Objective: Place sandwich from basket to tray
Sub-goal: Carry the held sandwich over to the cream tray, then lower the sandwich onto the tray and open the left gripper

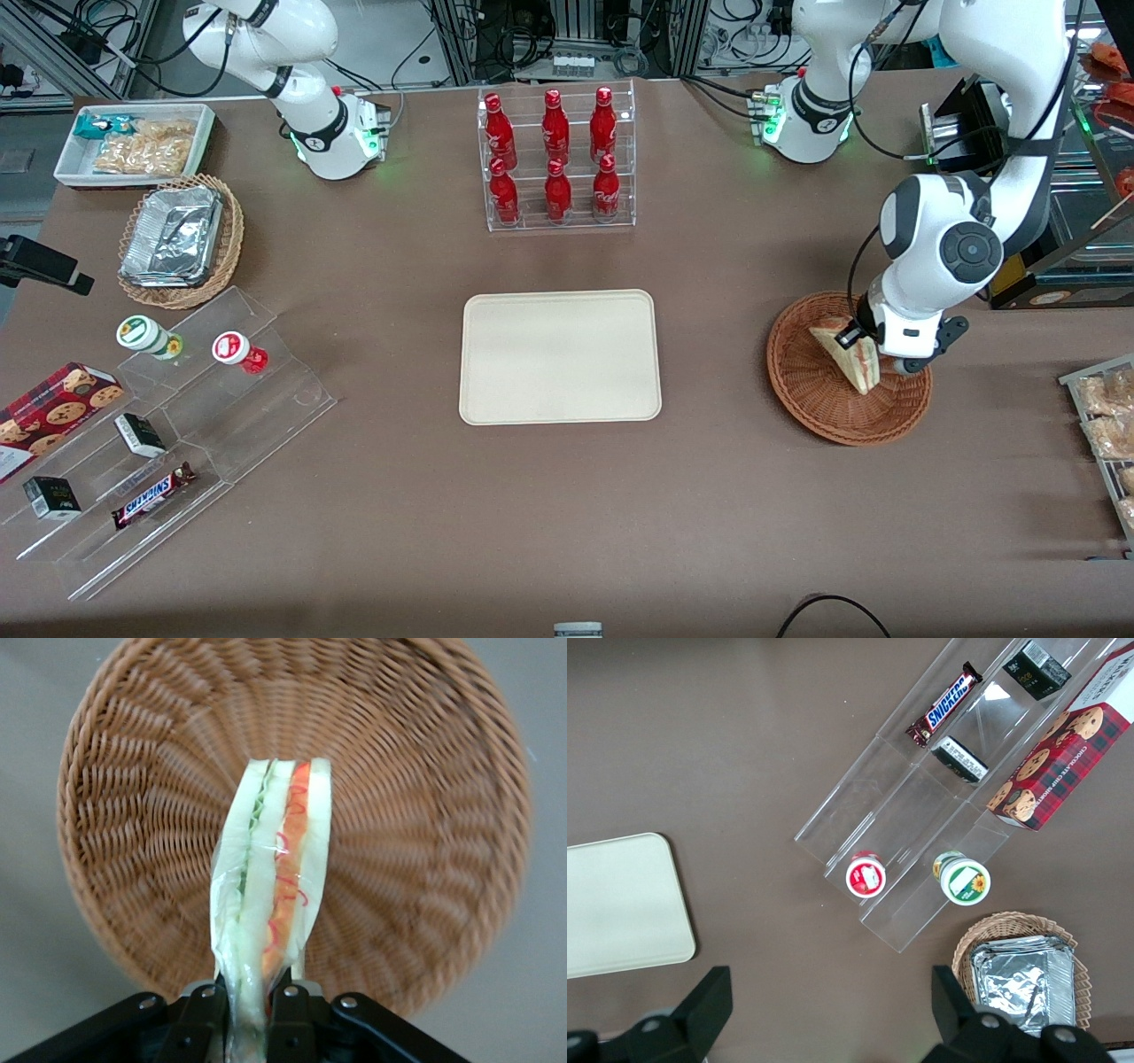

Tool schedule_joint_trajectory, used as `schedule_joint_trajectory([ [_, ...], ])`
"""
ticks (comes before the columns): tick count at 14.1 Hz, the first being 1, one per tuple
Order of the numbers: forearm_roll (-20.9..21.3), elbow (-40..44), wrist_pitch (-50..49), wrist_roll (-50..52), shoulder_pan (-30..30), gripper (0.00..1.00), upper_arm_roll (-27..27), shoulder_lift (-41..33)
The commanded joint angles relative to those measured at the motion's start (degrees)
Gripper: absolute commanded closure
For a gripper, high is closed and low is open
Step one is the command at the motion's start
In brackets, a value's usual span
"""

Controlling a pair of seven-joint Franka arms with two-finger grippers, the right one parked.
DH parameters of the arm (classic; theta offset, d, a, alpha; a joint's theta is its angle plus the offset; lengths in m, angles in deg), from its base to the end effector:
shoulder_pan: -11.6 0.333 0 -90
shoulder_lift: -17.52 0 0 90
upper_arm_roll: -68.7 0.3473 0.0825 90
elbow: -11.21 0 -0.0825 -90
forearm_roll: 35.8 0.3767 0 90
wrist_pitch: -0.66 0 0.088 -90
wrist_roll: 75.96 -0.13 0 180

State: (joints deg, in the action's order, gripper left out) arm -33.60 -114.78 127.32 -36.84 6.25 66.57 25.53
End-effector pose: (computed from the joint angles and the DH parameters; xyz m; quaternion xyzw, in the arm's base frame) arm 0.5248 -0.0668 0.3230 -0.9634 -0.2601 0.0539 0.0363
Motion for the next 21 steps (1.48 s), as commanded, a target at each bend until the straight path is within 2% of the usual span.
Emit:
schedule_joint_trajectory([
  [1,0.26,9.94,-11.41,-11.29,-4.48,0.98,-1.91,1.29],
  [2,0.17,13.1,-13.35,-13.69,-6.67,0.98,-2.35,3.04],
  [4,-0.36,17.16,-13.81,-11.54,-11.24,0.99,-2.61,5.86],
  [7,-0.44,23.57,-13.29,-5.65,-18.88,1.0,-2.7,11.83],
  [13,-0.36,41.93,-12.67,9.55,-31.02,1.0,-2.62,28.08],
  [18,-0.27,53.81,-11.53,17.03,-36.57,1.0,-2.62,38.46],
  [21,-0.27,56.29,-9.43,18.98,-38.42,1.0,-2.62,41.73],
])
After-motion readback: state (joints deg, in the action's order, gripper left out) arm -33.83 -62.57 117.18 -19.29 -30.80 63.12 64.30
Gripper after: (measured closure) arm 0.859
